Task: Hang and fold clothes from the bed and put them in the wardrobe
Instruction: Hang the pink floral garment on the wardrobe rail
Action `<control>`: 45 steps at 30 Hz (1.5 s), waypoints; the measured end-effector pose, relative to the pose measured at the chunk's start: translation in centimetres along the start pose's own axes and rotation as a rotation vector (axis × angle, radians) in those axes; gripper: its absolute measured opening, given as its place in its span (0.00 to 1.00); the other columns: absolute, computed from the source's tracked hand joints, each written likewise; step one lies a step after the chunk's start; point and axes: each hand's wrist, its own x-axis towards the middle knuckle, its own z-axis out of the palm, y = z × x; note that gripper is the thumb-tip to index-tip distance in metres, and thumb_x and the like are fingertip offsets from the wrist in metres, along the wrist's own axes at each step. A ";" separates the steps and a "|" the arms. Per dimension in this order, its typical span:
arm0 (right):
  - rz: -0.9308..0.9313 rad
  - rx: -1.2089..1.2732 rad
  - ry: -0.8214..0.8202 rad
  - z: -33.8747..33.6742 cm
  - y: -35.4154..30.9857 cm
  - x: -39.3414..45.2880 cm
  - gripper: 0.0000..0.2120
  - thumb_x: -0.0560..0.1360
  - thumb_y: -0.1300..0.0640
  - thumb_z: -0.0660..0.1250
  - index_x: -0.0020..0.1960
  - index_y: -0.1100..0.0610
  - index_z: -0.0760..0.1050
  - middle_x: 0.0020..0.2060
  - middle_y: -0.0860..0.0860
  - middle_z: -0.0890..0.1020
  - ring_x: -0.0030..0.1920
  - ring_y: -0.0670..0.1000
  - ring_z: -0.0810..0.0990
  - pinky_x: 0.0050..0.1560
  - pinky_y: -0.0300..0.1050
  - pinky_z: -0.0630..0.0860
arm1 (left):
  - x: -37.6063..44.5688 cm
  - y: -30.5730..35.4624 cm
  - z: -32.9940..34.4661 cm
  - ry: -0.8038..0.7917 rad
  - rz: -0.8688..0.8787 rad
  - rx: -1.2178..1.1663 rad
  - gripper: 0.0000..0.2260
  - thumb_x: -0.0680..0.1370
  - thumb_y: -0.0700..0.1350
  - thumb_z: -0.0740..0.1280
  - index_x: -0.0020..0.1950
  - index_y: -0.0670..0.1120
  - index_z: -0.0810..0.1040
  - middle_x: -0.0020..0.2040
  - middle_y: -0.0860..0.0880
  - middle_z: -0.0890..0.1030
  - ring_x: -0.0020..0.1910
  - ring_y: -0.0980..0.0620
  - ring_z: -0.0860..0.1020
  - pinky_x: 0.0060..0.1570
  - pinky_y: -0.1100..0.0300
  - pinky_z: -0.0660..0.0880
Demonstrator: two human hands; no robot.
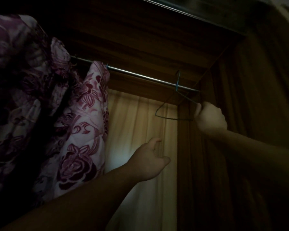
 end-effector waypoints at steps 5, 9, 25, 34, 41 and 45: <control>0.368 0.099 -0.399 1.5 0.2 -5.8 0.14 0.77 0.53 0.63 0.51 0.65 0.75 0.38 0.55 0.76 0.35 0.52 0.75 0.33 0.42 0.71 | -1.6 0.6 -0.2 0.032 -0.025 -0.048 0.27 0.76 0.51 0.67 0.74 0.54 0.63 0.70 0.48 0.69 0.65 0.53 0.71 0.53 0.67 0.64; 0.451 0.164 -0.499 3.5 -1.1 -10.7 0.19 0.80 0.51 0.58 0.59 0.66 0.74 0.50 0.60 0.79 0.48 0.60 0.79 0.43 0.46 0.73 | -3.4 0.1 0.1 0.028 -0.092 -0.083 0.26 0.77 0.52 0.66 0.73 0.54 0.63 0.70 0.45 0.70 0.66 0.50 0.71 0.55 0.64 0.65; 0.710 0.758 -0.864 3.7 2.0 -24.1 0.12 0.72 0.51 0.64 0.38 0.60 0.70 0.29 0.55 0.71 0.26 0.53 0.69 0.27 0.43 0.65 | -16.4 -2.1 -0.3 -0.105 -0.322 1.000 0.17 0.74 0.56 0.64 0.61 0.54 0.74 0.60 0.47 0.78 0.58 0.43 0.76 0.56 0.52 0.74; 0.698 0.756 -1.019 0.9 1.7 -29.2 0.22 0.79 0.52 0.57 0.65 0.65 0.71 0.57 0.60 0.78 0.52 0.61 0.79 0.47 0.50 0.80 | -27.1 0.3 2.5 0.017 -0.493 1.470 0.24 0.75 0.56 0.61 0.71 0.56 0.65 0.76 0.48 0.59 0.75 0.41 0.53 0.69 0.42 0.55; 0.630 0.757 -0.932 -2.1 -0.6 -32.2 0.24 0.82 0.49 0.53 0.67 0.66 0.70 0.65 0.63 0.74 0.63 0.62 0.74 0.61 0.50 0.70 | -31.1 1.1 4.7 0.299 -0.670 0.944 0.26 0.75 0.46 0.64 0.72 0.52 0.61 0.75 0.46 0.55 0.60 0.37 0.73 0.50 0.44 0.76; 0.549 0.816 -0.923 -5.3 0.2 -34.2 0.25 0.82 0.47 0.53 0.65 0.64 0.74 0.65 0.62 0.75 0.65 0.62 0.73 0.64 0.49 0.68 | -34.4 4.0 6.0 0.345 -0.770 0.915 0.27 0.74 0.49 0.68 0.71 0.51 0.64 0.69 0.48 0.65 0.58 0.43 0.75 0.51 0.49 0.76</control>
